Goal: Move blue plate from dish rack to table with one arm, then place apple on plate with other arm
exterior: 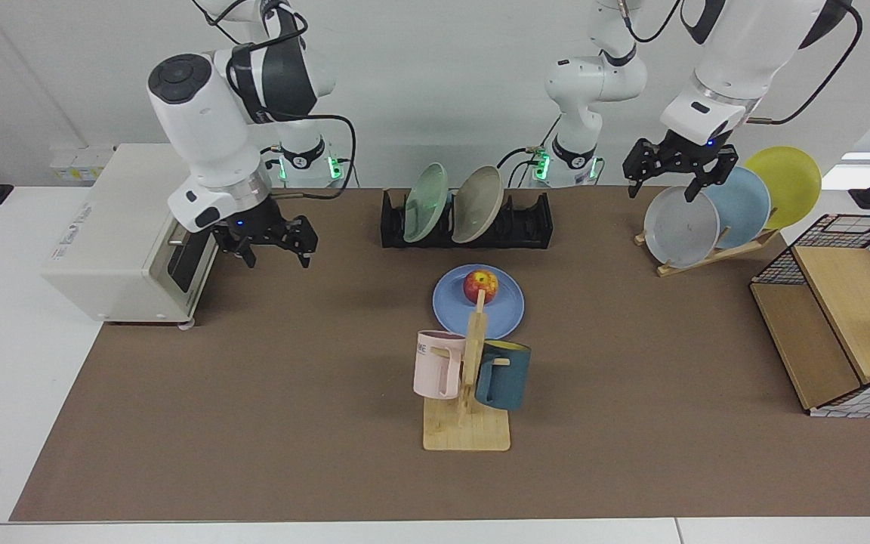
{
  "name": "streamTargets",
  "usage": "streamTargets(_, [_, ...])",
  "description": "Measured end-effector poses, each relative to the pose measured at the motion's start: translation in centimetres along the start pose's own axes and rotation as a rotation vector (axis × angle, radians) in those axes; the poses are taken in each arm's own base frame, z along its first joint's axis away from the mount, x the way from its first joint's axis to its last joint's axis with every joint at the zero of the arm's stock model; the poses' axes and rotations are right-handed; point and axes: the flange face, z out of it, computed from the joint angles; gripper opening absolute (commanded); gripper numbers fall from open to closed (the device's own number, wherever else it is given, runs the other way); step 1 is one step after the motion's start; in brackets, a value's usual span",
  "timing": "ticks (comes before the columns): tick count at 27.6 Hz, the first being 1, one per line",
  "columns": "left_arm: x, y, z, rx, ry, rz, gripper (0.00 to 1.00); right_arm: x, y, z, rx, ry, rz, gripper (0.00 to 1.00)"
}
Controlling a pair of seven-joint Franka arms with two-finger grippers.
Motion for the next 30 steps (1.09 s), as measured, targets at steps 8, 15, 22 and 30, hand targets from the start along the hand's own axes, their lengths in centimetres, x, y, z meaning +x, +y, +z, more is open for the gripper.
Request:
streamTargets(8, [0.0,0.0,0.0,0.000,0.000,0.000,1.00,-2.2,2.5,-2.3,0.001,0.025,-0.007,1.00])
streamTargets(15, [0.0,0.0,0.0,0.000,0.000,0.000,1.00,-3.0,6.0,-4.8,0.002,0.066,-0.008,1.00])
streamTargets(22, [0.0,0.0,0.0,0.000,0.000,0.000,1.00,-3.1,8.5,-6.0,0.001,0.080,0.008,1.00])
streamTargets(30, [0.0,0.0,0.0,0.000,0.000,0.000,1.00,-3.8,8.7,-8.3,0.002,0.041,0.011,1.00])
